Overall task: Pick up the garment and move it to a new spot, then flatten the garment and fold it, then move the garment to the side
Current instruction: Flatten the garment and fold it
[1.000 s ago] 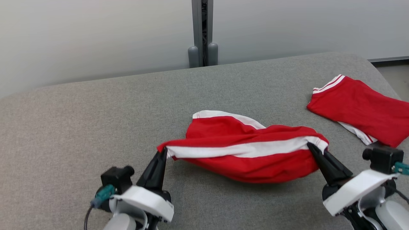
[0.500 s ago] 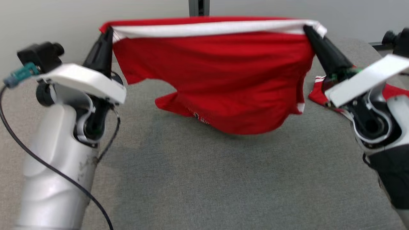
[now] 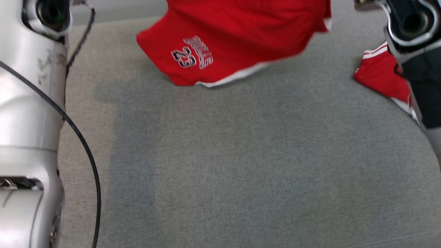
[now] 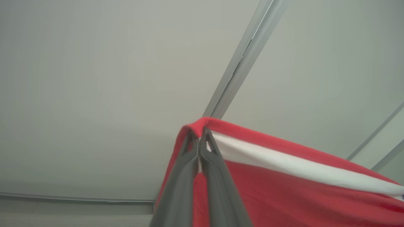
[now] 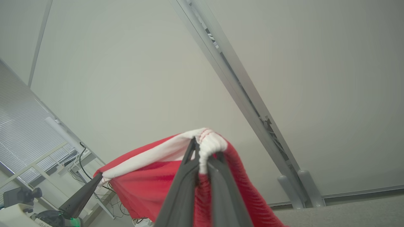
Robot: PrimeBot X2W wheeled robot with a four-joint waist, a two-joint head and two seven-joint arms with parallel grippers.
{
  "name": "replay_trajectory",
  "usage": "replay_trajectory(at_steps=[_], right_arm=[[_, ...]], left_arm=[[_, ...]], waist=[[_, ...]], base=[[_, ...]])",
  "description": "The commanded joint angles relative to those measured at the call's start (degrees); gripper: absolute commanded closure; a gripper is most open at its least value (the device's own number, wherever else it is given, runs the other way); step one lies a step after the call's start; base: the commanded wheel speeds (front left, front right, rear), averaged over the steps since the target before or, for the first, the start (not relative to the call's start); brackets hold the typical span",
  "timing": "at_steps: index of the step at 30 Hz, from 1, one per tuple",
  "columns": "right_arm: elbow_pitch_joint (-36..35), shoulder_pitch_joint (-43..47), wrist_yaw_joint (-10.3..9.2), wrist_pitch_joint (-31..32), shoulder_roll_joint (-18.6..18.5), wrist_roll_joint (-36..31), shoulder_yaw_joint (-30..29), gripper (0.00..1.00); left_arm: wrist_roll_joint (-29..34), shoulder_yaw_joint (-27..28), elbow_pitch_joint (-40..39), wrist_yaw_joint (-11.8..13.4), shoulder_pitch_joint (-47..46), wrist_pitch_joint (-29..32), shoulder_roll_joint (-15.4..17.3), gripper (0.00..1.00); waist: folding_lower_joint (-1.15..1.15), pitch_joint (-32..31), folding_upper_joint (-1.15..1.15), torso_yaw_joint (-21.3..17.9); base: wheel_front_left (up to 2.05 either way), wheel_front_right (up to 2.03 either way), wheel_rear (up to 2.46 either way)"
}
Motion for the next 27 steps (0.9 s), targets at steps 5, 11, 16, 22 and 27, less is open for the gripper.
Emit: replay_trajectory(at_steps=[5, 11, 16, 22, 27], right_arm=[[7.76, -9.21, 0.03, -2.70, 1.96, -1.77, 1.16, 1.00], [14.17, -18.12, 0.04, -10.77, 4.80, -5.73, 4.13, 1.00], [17.73, -23.47, 0.03, -17.20, 5.78, -9.79, 4.55, 1.00], [12.23, -23.15, 0.02, -17.57, 4.85, -21.14, -5.99, 1.00], [4.53, -18.57, 0.02, -17.59, 6.66, -29.17, -13.61, 1.00]], left_arm=[[0.61, 0.12, 5.79, 0.39, -8.34, -2.39, -0.10, 1.00], [1.26, -0.45, 11.19, -0.45, -17.24, -8.31, -2.25, 1.00], [1.10, 0.02, 13.25, -2.00, -22.36, -17.87, -3.46, 1.00], [1.75, 0.08, 15.06, -4.11, -25.22, -22.65, -4.07, 1.00], [2.68, 1.83, 12.94, -5.38, -24.79, -23.01, -4.14, 1.00]], waist=[[0.00, 6.73, 0.00, -0.05], [0.00, 10.72, 0.00, 0.36], [0.00, 14.41, 0.00, 0.69], [0.00, 17.87, 0.00, 1.74], [0.00, 20.84, 0.00, 2.43]], base=[[0.00, 0.00, 0.00], [0.00, 0.00, 0.00], [0.00, 0.00, 0.00], [0.00, 0.00, 0.00], [0.00, 0.00, 0.00]])
